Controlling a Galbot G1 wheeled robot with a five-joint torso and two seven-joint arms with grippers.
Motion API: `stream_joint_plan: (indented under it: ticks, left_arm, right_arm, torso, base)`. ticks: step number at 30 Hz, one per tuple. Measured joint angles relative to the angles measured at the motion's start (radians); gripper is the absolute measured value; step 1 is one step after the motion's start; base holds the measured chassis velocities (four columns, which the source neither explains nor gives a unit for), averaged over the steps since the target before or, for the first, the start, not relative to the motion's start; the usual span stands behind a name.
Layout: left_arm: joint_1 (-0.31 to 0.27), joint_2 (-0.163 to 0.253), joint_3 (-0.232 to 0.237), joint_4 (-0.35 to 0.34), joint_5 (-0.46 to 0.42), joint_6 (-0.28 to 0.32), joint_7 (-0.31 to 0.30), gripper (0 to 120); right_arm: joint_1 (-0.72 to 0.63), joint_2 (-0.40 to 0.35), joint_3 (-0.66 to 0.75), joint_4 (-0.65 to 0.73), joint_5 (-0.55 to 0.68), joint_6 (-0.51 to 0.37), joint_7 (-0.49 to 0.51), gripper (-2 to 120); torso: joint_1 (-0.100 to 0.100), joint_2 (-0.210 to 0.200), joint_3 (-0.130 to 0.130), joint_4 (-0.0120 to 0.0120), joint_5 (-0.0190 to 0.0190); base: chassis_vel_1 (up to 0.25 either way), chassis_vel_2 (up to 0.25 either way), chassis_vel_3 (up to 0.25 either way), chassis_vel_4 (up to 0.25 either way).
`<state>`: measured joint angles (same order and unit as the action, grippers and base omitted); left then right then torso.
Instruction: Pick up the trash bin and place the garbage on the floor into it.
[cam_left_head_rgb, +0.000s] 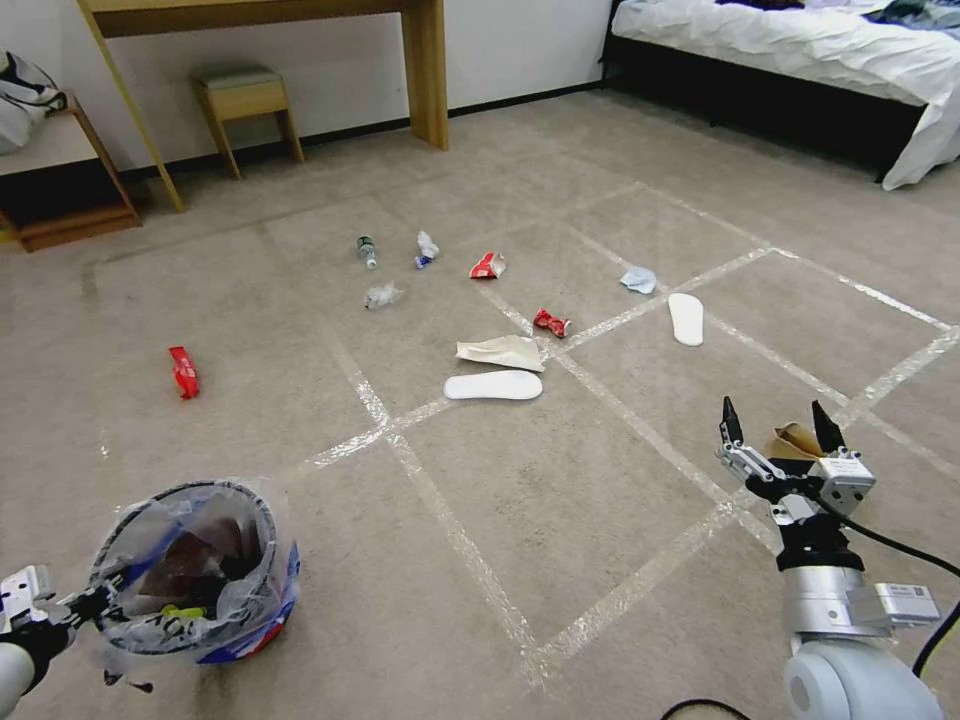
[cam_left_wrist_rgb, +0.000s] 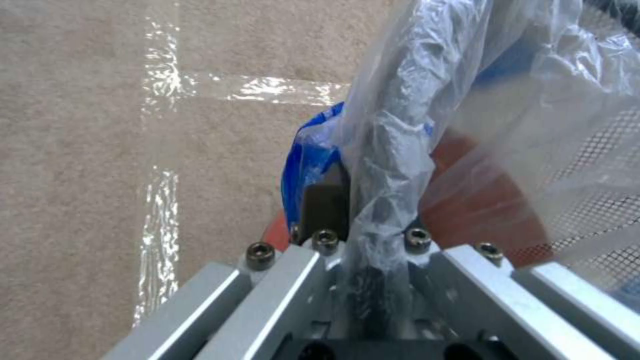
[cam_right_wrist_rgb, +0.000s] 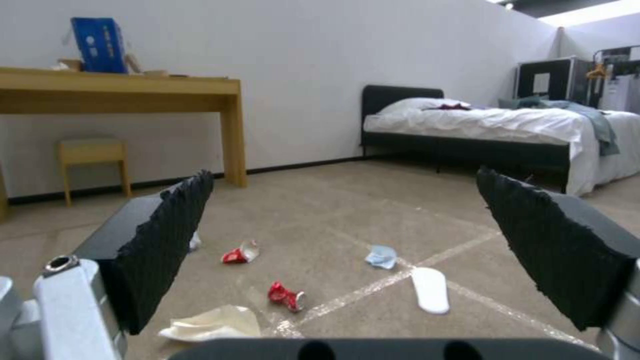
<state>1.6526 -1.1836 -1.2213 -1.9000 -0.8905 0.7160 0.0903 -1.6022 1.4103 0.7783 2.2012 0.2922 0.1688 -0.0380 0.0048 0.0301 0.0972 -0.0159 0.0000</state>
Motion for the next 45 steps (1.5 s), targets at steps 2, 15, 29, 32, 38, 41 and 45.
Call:
stream_joint_plan:
  ticks: [2, 15, 29, 32, 38, 41, 45]
  left_arm:
    - [0.001, -0.001, 0.0, 0.0, 0.003, -0.003, 0.002, 1]
    - [0.008, -0.008, 0.001, -0.005, 0.015, -0.007, 0.01, 1]
    - [0.013, -0.014, 0.001, -0.009, 0.018, -0.009, 0.012, 1]
    - [0.015, -0.016, 0.003, -0.011, 0.02, -0.009, 0.013, 1]
    - [0.014, -0.016, 0.004, -0.011, 0.021, -0.01, 0.013, 1]
    - [0.013, -0.015, 0.005, -0.009, 0.021, -0.01, 0.014, 1]
    - [0.011, -0.014, 0.006, -0.006, 0.021, -0.01, 0.015, 1]
  right_arm:
    - [-0.001, -0.001, 0.001, 0.0, 0.0, 0.001, -0.002, 100]
    - [-0.004, 0.001, 0.001, 0.0, -0.009, 0.009, -0.028, 100]
    - [-0.008, 0.001, 0.0, -0.004, -0.012, 0.02, -0.031, 100]
    - [-0.009, 0.002, 0.0, -0.004, -0.013, 0.021, -0.03, 100]
    - [-0.009, 0.002, -0.001, -0.006, -0.015, 0.022, -0.029, 100]
    - [-0.008, 0.002, -0.002, -0.006, -0.016, 0.022, -0.029, 100]
    - [-0.008, 0.002, -0.002, -0.006, -0.017, 0.021, -0.029, 100]
  torso:
    - [0.0, 0.0, 0.0, 0.0, 0.0]
    - [0.0, 0.0, 0.0, -0.0001, 0.0]
    - [0.0, 0.0, 0.0, -0.0001, 0.0002]
    - [0.0, 0.0, 0.0, -0.0002, -0.0001]
    - [0.0, 0.0, 0.0, 0.0, 0.0]
    - [0.0, 0.0, 0.0, -0.0001, 0.0001]
    - [0.0, 0.0, 0.0, -0.0002, 0.0]
  base:
    - [0.0, 0.0, 0.0, 0.0]
    - [0.0, 0.0, 0.0, 0.0]
    - [-0.099, 0.111, 0.106, -0.09]
    - [-0.157, 0.148, 0.158, -0.154]
    - [-0.108, 0.127, 0.122, -0.117]
    - [-0.08, 0.067, 0.063, -0.074]
    - [-0.077, 0.061, 0.065, -0.074]
